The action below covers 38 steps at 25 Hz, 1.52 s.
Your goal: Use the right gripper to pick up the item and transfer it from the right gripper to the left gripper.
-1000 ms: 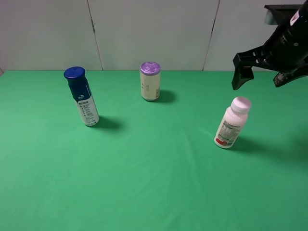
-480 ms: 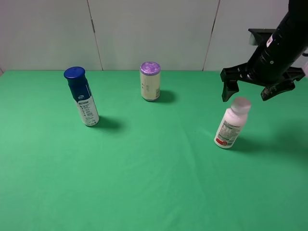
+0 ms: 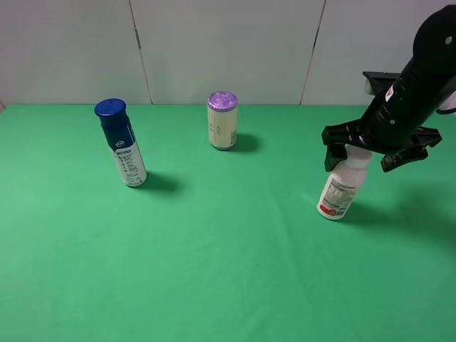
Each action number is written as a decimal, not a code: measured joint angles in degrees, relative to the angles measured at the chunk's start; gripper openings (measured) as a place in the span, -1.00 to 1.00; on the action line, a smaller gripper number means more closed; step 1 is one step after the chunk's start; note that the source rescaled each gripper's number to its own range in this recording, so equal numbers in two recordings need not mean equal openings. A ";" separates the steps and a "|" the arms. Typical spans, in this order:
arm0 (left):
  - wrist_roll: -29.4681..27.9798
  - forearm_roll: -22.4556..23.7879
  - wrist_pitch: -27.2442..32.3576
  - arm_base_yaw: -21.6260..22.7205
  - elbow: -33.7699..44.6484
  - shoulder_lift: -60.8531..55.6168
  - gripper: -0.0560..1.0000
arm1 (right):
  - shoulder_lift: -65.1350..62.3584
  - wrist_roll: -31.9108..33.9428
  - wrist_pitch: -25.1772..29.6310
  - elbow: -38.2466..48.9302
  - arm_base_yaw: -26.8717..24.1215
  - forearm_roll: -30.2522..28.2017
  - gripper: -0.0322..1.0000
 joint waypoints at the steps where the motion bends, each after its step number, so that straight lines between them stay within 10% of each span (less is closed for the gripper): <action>1: 0.00 0.00 0.00 0.00 0.00 0.00 1.00 | 0.00 0.06 -0.64 0.65 0.00 0.17 1.00; 16: 0.00 0.00 0.00 0.00 0.00 0.00 1.00 | 2.80 0.06 -3.28 1.52 0.00 0.92 0.94; 18: 0.00 0.00 0.00 0.00 0.00 0.00 1.00 | 2.87 0.11 -3.28 1.52 0.00 1.28 0.51; 20: 0.00 0.00 0.00 0.00 0.00 0.00 1.00 | 2.91 0.26 -3.40 1.32 0.00 2.59 -0.54; 21: 0.00 0.00 0.00 0.00 0.00 0.00 1.00 | 2.99 0.30 -3.29 1.20 0.00 2.58 -0.76; 38: 0.00 0.00 0.00 0.00 0.00 0.00 0.99 | 3.06 0.25 -2.90 1.03 0.00 2.18 -0.75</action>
